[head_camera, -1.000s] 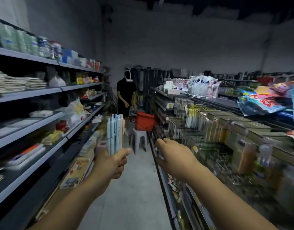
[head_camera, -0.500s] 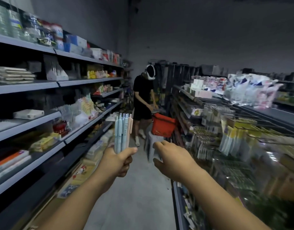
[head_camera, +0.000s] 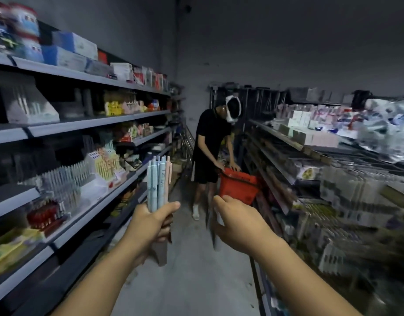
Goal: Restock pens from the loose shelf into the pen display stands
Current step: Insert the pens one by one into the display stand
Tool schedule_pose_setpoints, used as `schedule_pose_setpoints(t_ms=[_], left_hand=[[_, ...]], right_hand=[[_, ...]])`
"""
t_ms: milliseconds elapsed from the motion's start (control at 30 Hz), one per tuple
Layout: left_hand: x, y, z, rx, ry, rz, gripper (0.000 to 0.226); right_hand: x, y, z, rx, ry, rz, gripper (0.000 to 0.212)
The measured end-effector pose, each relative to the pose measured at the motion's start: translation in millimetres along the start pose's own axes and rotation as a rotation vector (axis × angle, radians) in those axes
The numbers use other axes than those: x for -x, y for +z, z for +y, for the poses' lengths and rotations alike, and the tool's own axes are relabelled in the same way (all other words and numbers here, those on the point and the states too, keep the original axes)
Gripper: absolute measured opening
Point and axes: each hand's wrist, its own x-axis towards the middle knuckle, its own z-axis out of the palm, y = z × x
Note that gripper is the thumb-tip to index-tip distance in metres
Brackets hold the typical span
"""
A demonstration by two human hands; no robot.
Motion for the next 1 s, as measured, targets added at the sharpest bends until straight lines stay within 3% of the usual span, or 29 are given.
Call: schedule_pose_setpoints(t_ms=[200,467,767,1000], left_hand=[[-143,-1,-34,0.012,-0.009,0.069,0.029],[-313,-22,-57,-0.108,-0.003,0.229,0.029],[-441,-120,-82,-0.149,-0.004,0.488,0.037],[-538,-232,-100,-0.116,-0.023,0.574,0.038]], right_hand=[[-146,78,57,-0.016,-0.087,0.006,0.032],[-358,154,93,-0.14,-0.335,-0.04,0.036],[-545,243,37,-0.216,-0.617,-0.095,0.031],[-675,317,-39,-0.266,-0.718,-0.12,0.034]])
